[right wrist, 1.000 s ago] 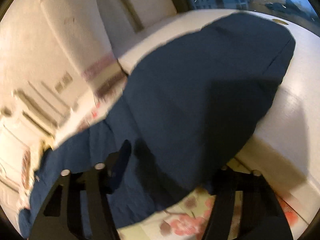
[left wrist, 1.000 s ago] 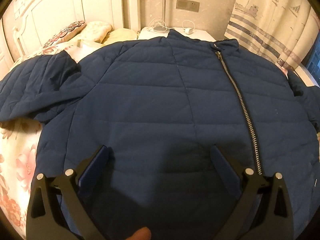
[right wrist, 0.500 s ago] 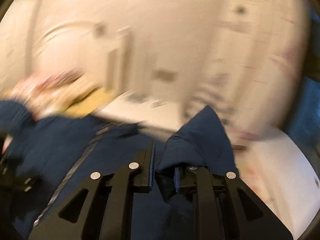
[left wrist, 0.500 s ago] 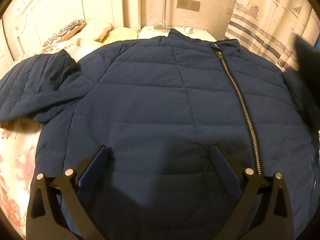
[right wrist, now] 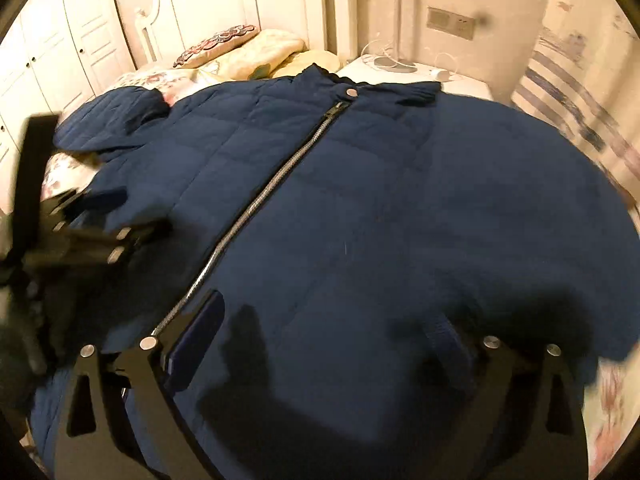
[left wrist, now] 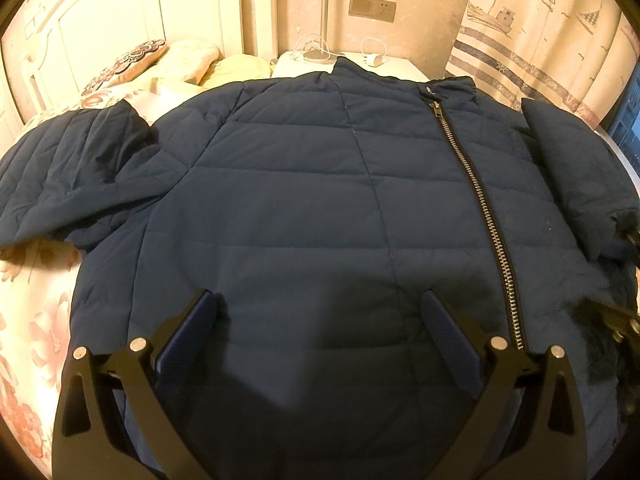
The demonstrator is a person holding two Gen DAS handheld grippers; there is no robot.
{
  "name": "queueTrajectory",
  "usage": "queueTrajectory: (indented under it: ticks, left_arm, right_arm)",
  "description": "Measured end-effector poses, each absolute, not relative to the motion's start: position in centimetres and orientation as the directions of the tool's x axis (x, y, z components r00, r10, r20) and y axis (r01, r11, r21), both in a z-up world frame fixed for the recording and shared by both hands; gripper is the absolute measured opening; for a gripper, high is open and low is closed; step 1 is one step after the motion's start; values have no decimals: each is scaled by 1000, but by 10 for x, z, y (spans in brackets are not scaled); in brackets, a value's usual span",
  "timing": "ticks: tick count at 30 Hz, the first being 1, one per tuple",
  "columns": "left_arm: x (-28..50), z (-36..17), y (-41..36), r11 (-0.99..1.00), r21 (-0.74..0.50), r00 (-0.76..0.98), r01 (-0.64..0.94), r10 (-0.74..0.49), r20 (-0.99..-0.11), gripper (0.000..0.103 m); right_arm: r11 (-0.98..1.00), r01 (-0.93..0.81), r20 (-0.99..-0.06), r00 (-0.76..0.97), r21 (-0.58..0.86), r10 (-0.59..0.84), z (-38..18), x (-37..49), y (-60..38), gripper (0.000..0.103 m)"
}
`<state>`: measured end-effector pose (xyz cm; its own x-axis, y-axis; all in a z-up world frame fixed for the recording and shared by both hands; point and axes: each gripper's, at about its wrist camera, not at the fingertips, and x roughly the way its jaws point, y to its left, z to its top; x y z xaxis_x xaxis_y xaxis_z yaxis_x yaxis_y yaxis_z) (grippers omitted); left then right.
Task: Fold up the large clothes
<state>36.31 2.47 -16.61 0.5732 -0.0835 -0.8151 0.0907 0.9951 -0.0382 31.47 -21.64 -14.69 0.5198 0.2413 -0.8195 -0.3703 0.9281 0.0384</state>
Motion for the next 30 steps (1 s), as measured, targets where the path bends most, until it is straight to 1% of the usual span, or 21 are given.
queueTrajectory:
  ticks: [1, 2, 4, 6, 7, 9, 11, 12, 13, 16, 17, 18, 20, 21, 22, 23, 25, 26, 27, 28, 30]
  left_arm:
    - [363, -166, 25, 995, -38, 574, 91, -84, -815, 101]
    - [363, -166, 25, 995, -38, 574, 91, -83, -815, 101]
    - [363, -166, 24, 995, -36, 574, 91, -81, -815, 101]
    - [363, -166, 24, 995, -31, 574, 90, -77, -815, 101]
    - [363, -166, 24, 995, -30, 575, 90, -77, -815, 101]
    - [364, -166, 23, 996, -30, 575, 90, -76, -815, 101]
    - [363, -166, 23, 996, -26, 574, 91, -74, -815, 101]
    - [363, -166, 23, 996, -26, 575, 91, -74, -815, 101]
    - [363, -166, 23, 995, -28, 575, 91, -75, -815, 101]
    - [363, -166, 23, 995, -35, 577, 90, -81, -812, 101]
    - [363, -166, 24, 995, -36, 578, 90, -82, -812, 101]
    - [363, -166, 24, 995, -37, 579, 89, -82, -811, 101]
    - [363, -166, 25, 995, -37, 579, 89, -82, -811, 101]
    - [363, -166, 25, 995, -40, 579, 89, -85, -811, 101]
    - [362, -166, 25, 995, -45, 580, 89, -88, -810, 101]
    - [362, -166, 27, 995, -52, 582, 88, -94, -808, 101]
    - [361, -164, 31, 993, -79, 588, 83, -113, -801, 101]
    - [360, -163, 33, 993, -91, 590, 80, -121, -798, 101]
    - [360, -162, 36, 991, -108, 593, 77, -132, -794, 101]
    - [360, -162, 37, 990, -119, 595, 76, -141, -791, 101]
    - [358, -161, 40, 987, -141, 601, 72, -156, -784, 101]
  right_arm:
    - [936, -350, -803, 545, 46, 243, -142, 302, -223, 78]
    - [944, -320, -774, 576, 82, 263, -134, 285, -236, 77]
    - [957, -219, -715, 638, 190, 287, -120, 261, -275, 74]
    - [958, -103, -678, 686, 269, 264, -113, 260, -308, 68]
    - [937, -17, -654, 711, 349, 257, -113, 260, -338, 67]
    - [853, 92, -617, 731, 513, 292, -118, 261, -382, 67]
    - [707, 165, -550, 754, 688, 359, -134, 273, -425, 67]
    - [654, 189, -537, 752, 733, 384, -144, 283, -438, 67]
    - [626, 221, -548, 737, 748, 394, -153, 294, -444, 68]
    - [606, 199, -524, 740, 770, 422, -157, 311, -436, 67]
    - [636, 188, -528, 750, 748, 400, -151, 316, -429, 60]
    - [679, 170, -528, 768, 714, 363, -141, 318, -419, 45]
    - [793, 87, -498, 817, 603, 289, -116, 313, -388, 35]
    - [845, 31, -480, 834, 534, 273, -103, 310, -368, 33]
    - [896, -55, -467, 838, 441, 282, -89, 309, -339, 33]
    - [917, -113, -468, 832, 382, 298, -83, 311, -320, 33]
    - [927, -304, -523, 765, 221, 376, -76, 318, -263, 35]
    - [918, -355, -557, 734, 175, 389, -79, 319, -246, 50]
    - [902, -408, -600, 691, 138, 404, -84, 320, -226, 87]
    - [898, -425, -620, 675, 117, 400, -89, 318, -217, 97]
    - [898, -430, -630, 674, 92, 387, -94, 313, -210, 96]
